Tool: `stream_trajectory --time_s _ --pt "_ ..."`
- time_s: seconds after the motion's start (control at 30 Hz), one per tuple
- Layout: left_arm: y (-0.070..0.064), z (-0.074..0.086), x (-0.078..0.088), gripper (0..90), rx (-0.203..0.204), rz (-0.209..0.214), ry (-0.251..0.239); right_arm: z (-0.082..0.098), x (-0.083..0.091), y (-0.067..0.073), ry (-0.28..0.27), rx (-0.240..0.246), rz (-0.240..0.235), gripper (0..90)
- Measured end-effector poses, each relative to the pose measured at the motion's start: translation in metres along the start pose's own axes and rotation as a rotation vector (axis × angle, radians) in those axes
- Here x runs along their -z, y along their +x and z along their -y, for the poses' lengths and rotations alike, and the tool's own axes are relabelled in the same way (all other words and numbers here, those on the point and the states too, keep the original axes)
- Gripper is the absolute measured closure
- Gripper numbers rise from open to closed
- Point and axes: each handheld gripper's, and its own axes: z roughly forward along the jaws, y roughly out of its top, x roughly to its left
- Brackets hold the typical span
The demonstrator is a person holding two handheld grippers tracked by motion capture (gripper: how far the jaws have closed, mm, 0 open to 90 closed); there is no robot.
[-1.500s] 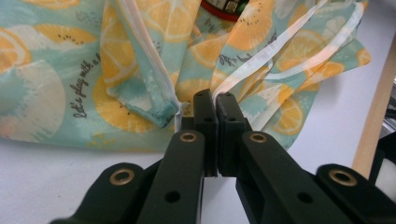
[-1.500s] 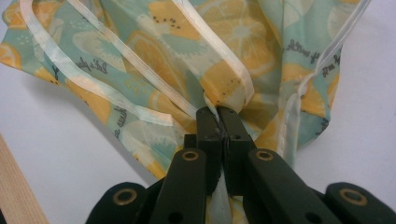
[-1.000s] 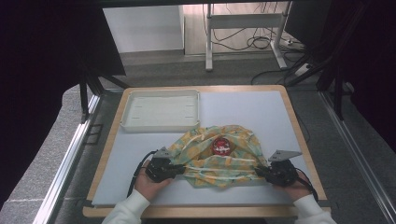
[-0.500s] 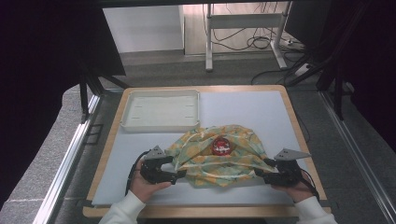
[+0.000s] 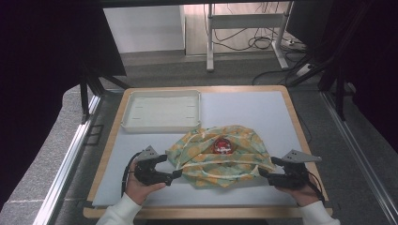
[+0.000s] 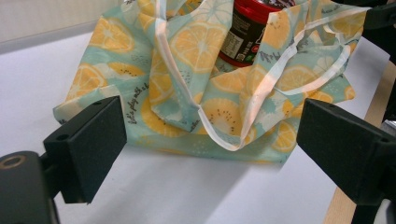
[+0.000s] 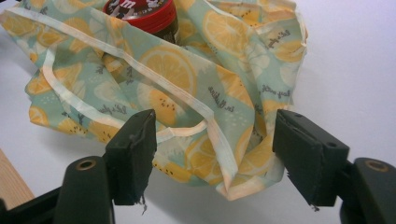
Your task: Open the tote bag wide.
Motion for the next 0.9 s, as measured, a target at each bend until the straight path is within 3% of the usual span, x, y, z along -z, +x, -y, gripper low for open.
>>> stream_trajectory --time_s 0.23,0.43,0.53,0.7,0.9 --pt "-0.008 -0.009 0.012 19.7 -0.043 -0.025 -0.065 -0.01 0.015 0.001 -0.05 -0.002 0.016 26.8" --pt "-0.01 -0.024 0.012 34.5 -0.039 -0.051 -0.077 -0.026 0.015 0.007 -0.068 0.021 -0.008 30.6" --pt "-0.011 -0.031 0.008 47.0 -0.039 -0.054 -0.067 -0.035 0.006 0.014 -0.058 0.047 -0.035 37.4" --pt "-0.008 -0.044 -0.004 80.8 -0.064 -0.009 -0.028 -0.05 -0.014 0.018 -0.026 0.048 -0.056 59.4" --pt "-0.005 -0.067 -0.018 89.0 -0.059 0.014 -0.029 -0.063 -0.036 0.019 0.001 0.033 -0.084 80.8"
